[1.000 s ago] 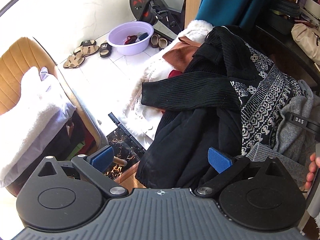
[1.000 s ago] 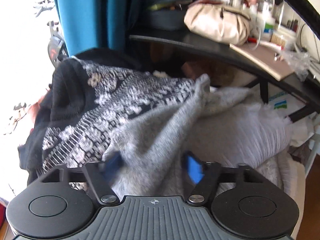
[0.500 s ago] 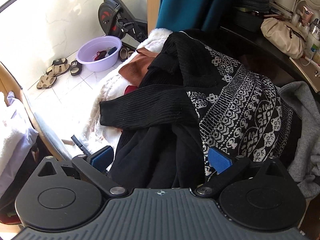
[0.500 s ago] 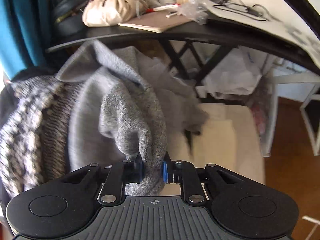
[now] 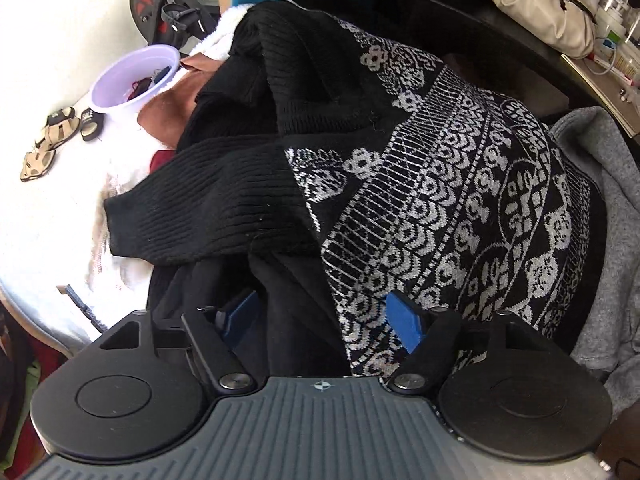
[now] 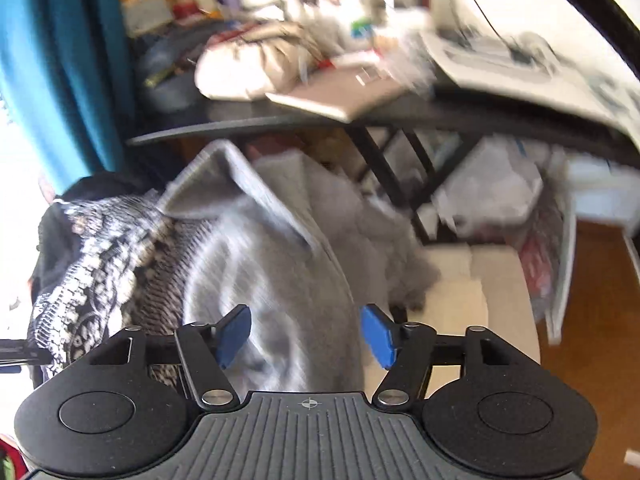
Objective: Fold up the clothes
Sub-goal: 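Close the right gripper on the patterned sweater while the left gripper grasps it too, then lift the black-and-white sweater off the pile with both grippers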
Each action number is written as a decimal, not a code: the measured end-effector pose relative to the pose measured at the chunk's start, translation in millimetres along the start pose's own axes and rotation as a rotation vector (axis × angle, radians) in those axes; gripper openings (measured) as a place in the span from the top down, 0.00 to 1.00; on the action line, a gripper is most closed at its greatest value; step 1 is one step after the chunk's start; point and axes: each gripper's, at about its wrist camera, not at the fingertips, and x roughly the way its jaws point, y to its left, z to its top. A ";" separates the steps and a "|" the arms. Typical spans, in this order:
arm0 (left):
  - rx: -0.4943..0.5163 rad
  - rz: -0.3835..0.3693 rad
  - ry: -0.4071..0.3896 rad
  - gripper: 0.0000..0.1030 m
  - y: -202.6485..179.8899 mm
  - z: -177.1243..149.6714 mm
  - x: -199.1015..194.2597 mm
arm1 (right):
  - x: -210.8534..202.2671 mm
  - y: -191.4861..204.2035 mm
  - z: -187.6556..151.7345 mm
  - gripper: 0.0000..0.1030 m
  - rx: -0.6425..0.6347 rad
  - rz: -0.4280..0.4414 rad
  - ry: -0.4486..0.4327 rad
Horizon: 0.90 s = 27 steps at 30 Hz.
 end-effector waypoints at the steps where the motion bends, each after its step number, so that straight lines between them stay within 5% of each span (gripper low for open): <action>1: -0.005 -0.020 0.012 0.61 -1.3 0.1 3.4 | 0.4 5.5 4.5 0.39 -0.043 0.014 -0.017; 3: -0.036 -0.045 0.022 0.79 -3.8 1.2 0.9 | 6.5 16.9 14.2 0.36 -0.105 0.071 -0.031; 9: -0.040 -0.054 0.017 0.87 -3.5 -4.8 -10.0 | 52.6 65.2 43.3 0.34 -0.167 0.285 0.015; 14: -0.031 -0.073 0.007 0.87 5.3 -19.9 -14.4 | 115.8 114.6 60.4 0.24 -0.188 0.329 0.132; 16: -0.027 -0.069 -0.003 0.69 6.1 -24.4 -15.5 | 143.8 125.5 67.0 0.27 -0.147 0.296 0.207; 17: -0.028 -0.068 -0.007 0.60 6.5 -26.1 -15.5 | 152.3 127.1 69.6 0.35 -0.115 0.290 0.227; 18: -0.032 -0.070 -0.014 0.45 6.9 -27.8 -15.4 | 154.5 127.0 72.2 0.61 -0.090 0.296 0.224; 20: -0.046 -0.090 -0.030 0.39 7.4 -30.5 -13.9 | 151.3 127.0 80.8 0.86 -0.070 0.329 0.226; 27: -0.040 -0.192 -0.039 0.31 -1.0 -24.6 2.3 | 96.4 85.6 104.3 0.94 0.072 0.596 0.225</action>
